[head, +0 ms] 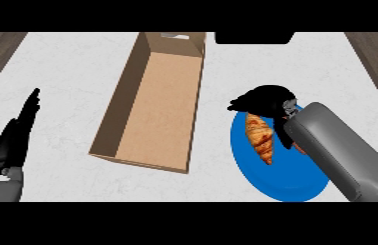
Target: Pick the croissant from the plate and place it in the cardboard box
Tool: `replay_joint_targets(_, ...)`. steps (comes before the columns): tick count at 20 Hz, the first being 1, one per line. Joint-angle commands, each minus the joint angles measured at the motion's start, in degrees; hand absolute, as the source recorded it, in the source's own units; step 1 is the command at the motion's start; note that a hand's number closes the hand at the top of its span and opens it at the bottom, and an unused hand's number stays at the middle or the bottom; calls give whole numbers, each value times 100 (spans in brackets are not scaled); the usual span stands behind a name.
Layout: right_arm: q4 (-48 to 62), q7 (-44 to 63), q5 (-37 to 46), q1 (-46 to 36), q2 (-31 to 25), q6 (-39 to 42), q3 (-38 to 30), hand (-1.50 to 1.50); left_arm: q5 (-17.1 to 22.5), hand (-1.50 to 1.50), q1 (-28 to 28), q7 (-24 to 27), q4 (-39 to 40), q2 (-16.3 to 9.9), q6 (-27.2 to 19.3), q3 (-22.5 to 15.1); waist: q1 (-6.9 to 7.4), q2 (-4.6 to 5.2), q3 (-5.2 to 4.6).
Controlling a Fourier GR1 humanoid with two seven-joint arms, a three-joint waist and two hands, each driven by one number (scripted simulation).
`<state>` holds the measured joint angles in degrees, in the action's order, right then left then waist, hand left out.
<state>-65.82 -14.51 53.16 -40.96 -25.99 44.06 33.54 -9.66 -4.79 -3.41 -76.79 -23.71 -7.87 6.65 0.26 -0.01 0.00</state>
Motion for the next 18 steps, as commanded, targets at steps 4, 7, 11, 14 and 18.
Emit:
replay_joint_targets(4,-943,-75,77,656,113,413,-150,-150,-159,0,-285,-75,149,167,-24,36,-56,-11,-1)
replay_joint_targets(7,-1060,109,99,529,331,726,-358,-150,-183,0,15,-188,-161,194,46,69,-14,-8,0)
replay_joint_targets(11,-1119,285,420,595,382,771,-160,-150,-121,0,-98,-57,35,55,266,255,-7,-2,-1)
replay_joint_targets(14,-1107,690,700,814,518,735,12,-150,-196,0,-31,188,187,172,163,257,-19,-2,-2)
replay_joint_targets(18,-209,390,1054,732,547,200,-45,-150,-257,0,32,-246,-334,179,273,199,28,6,1)
